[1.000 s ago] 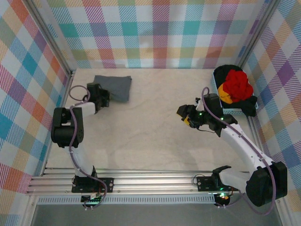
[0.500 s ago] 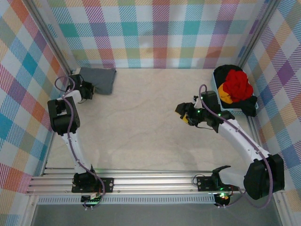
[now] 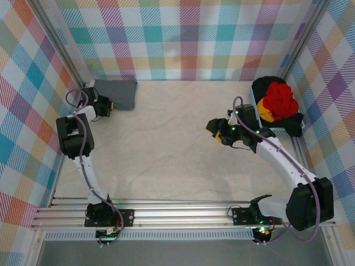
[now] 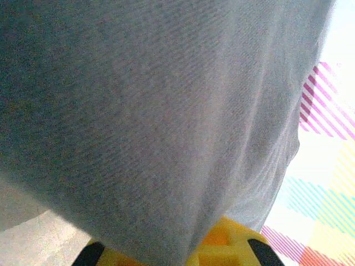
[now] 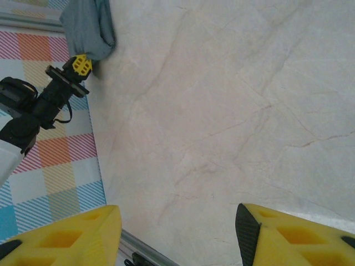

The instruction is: Fold and stack the t-shirts

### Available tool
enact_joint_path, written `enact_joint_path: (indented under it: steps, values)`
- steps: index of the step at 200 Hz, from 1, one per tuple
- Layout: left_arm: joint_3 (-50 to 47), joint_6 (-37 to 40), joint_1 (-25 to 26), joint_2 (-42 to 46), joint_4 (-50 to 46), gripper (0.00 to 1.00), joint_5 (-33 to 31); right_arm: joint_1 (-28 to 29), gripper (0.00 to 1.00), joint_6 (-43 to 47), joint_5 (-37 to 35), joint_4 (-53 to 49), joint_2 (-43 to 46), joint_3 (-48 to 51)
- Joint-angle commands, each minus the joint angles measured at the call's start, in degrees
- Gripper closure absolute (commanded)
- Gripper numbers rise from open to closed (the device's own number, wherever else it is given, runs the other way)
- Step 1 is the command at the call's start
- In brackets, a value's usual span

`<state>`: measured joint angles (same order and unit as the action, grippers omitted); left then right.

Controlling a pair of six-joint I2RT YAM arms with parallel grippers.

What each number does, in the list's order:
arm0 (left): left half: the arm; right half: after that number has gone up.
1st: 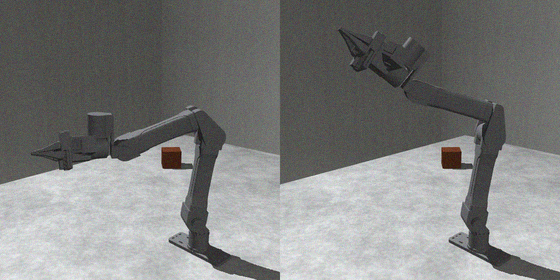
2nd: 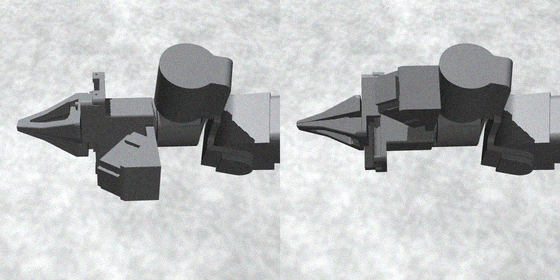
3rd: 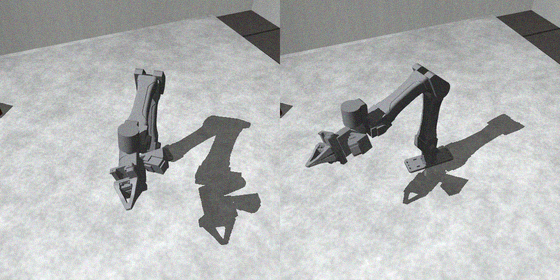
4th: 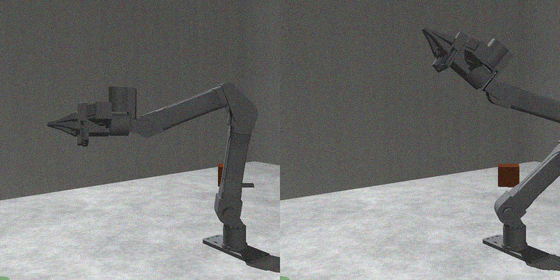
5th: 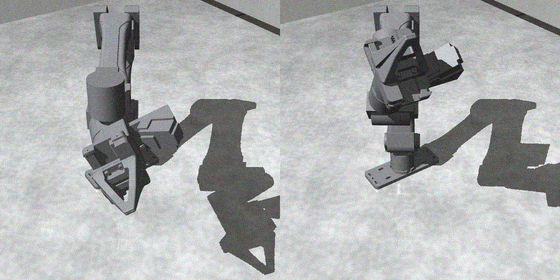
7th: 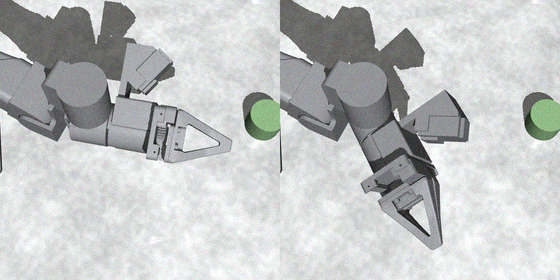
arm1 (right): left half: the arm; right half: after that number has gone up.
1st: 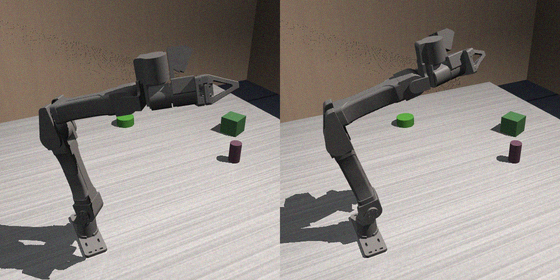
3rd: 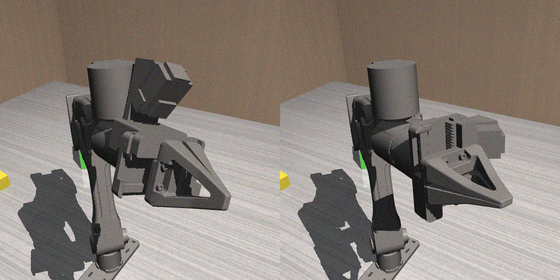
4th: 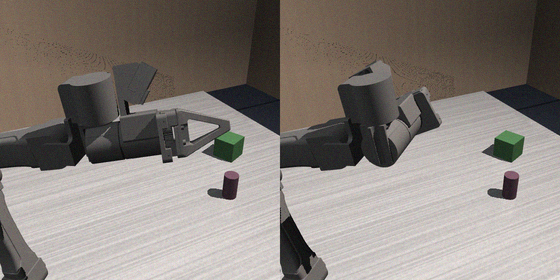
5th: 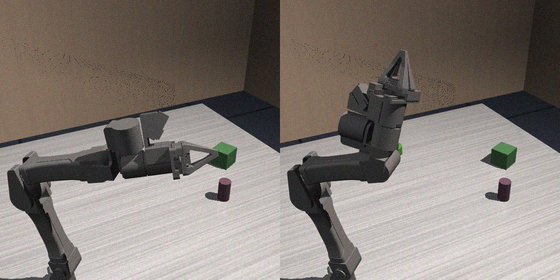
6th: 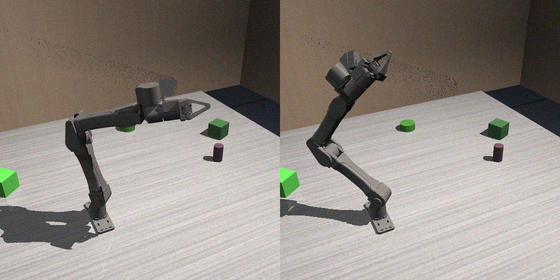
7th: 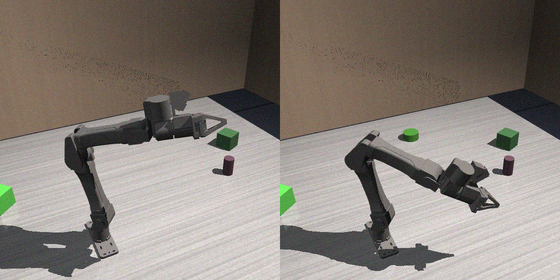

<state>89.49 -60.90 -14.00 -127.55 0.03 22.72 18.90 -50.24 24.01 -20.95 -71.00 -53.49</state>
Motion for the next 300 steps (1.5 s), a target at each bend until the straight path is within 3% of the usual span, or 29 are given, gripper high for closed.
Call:
enact_joint_path:
  steps: [1,24,27,35,44,48,80,102,121,141,151,164,173,183,201,233,300]
  values:
    - [-0.8,0.4,0.5,2.5,-0.1,1.00,2.1,0.4,0.42,1.7,-1.0,-1.3,1.4,-1.9]
    - [-2.6,1.6,0.1,3.8,-0.2,1.00,3.1,0.4,0.39,2.2,-1.5,-2.3,1.4,-2.7]
    - [-2.8,2.0,0.0,4.1,-0.4,0.96,3.3,0.4,0.38,2.4,-1.6,-2.6,1.4,-2.9]
    - [-3.4,3.6,-0.2,5.5,-1.2,0.69,3.8,0.3,0.33,3.3,-2.4,-3.9,1.4,-3.8]
    - [-5.2,5.8,-0.2,8.3,-0.9,0.06,4.5,0.2,0.15,4.6,-3.9,-5.7,1.5,-5.1]
    - [-6.3,6.7,-0.2,10.2,-0.9,0.00,4.2,0.2,0.02,5.3,-4.7,-6.7,1.6,-5.9]
    - [-20.3,10.1,0.8,33.0,-0.6,0.00,0.4,-0.1,0.00,12.0,-18.5,-15.7,2.9,-12.4]
    - [-25.3,15.1,3.5,47.9,-12.1,0.00,-7.5,0.1,0.00,17.2,-28.4,-13.7,8.5,-11.3]
    - [-27.7,18.5,7.2,59.7,-23.6,0.00,-21.9,0.2,0.00,20.9,-36.5,-9.0,16.9,-7.3]
    - [-31.5,15.1,11.2,68.9,-31.8,0.00,-43.8,-0.2,0.00,23.1,-49.0,-3.6,23.7,-0.7]
    - [-37.6,16.2,11.3,73.0,-26.7,0.00,-47.2,-1.1,0.00,26.9,-51.2,1.7,25.6,3.7]
    - [-46.8,26.0,11.3,78.0,-11.7,0.00,-45.5,-2.3,0.00,32.9,-50.9,11.1,27.1,10.5]
    - [-51.2,31.9,12.1,80.0,-7.0,0.00,-47.4,-2.7,0.00,36.0,-51.2,16.7,27.3,14.9]
    - [-53.7,36.1,12.6,79.8,-4.7,0.00,-49.0,-2.9,0.00,40.3,-50.9,22.2,26.4,19.0]
    - [-57.3,44.0,12.6,75.4,2.5,0.00,-43.9,-3.6,0.00,45.4,-51.0,32.0,23.7,25.7]
    - [-60.2,47.5,12.9,63.5,14.9,0.00,-41.8,-7.9,0.00,44.8,-44.6,43.0,13.5,30.2]
    - [-59.5,52.4,13.0,43.9,29.4,0.00,-37.1,-13.9,0.00,48.6,-33.6,62.8,-4.2,33.7]
